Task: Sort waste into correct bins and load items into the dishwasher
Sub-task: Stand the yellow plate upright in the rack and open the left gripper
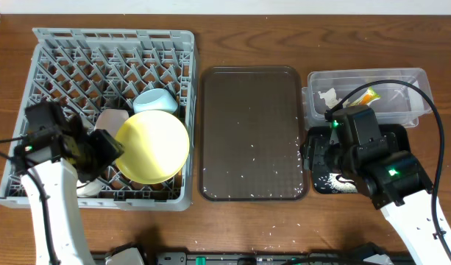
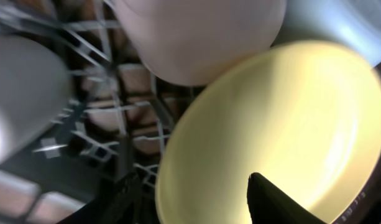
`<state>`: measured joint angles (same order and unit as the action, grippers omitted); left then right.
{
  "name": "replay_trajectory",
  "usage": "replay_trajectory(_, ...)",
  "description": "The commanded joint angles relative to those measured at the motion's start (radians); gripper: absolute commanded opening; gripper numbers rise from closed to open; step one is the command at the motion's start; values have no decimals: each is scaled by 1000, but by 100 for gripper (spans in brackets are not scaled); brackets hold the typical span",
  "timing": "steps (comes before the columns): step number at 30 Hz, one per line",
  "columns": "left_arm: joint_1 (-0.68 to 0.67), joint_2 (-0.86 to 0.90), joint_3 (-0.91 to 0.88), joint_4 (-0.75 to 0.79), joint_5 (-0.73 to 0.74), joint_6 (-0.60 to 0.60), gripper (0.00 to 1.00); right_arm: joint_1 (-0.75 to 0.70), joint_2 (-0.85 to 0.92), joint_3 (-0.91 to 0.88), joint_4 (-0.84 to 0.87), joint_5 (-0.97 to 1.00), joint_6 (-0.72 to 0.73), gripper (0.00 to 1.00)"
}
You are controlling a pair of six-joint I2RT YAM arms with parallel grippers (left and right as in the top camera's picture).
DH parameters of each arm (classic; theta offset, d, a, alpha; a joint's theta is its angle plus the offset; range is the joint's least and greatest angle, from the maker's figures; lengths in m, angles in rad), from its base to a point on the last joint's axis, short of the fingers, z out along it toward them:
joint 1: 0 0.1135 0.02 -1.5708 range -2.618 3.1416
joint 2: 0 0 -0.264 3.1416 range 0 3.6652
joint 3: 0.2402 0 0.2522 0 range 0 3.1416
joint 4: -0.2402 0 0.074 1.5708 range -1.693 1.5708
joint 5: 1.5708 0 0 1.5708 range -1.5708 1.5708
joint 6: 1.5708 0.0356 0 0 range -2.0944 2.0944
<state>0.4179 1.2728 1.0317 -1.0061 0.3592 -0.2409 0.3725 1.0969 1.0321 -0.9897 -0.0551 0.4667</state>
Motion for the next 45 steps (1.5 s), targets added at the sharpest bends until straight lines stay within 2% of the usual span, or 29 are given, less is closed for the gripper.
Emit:
replay_trajectory(1, 5, 26, -36, 26, 85, 27, 55, 1, 1, 6, 3, 10, 11, 68)
replay_trajectory(5, 5, 48, -52, 52, 33, 27, 50, 1, 1, 6, 2, 10, 11, 68)
replay_trajectory(8, 5, 67, -65, 72, 33, 27, 38, 1, 1, 6, 3, 10, 11, 68)
replay_trajectory(19, 5, 154, -127, 130, 22, 27, 36, 1, 1, 6, 2, 10, 11, 68)
replay_trajectory(23, 5, 154, -127, 130, 23, 27, 13, 1, 1, 6, 2, 10, 11, 68)
replay_trajectory(25, 5, 151, -127, 132, 27, 27, 9, 1, 1, 6, 2, 10, 11, 68)
replay_trajectory(34, 5, 83, -115, 140, 100, 24, 8, 1, 1, 6, 2, 10, 11, 68)
replay_trajectory(42, 5, -66, -91, 115, -4, -34, 7, 1, 1, 6, 2, 10, 11, 68)
replay_trajectory(45, 5, -110, -90, 97, -86, -69, 7, 1, 1, 6, 2, 10, 11, 68)
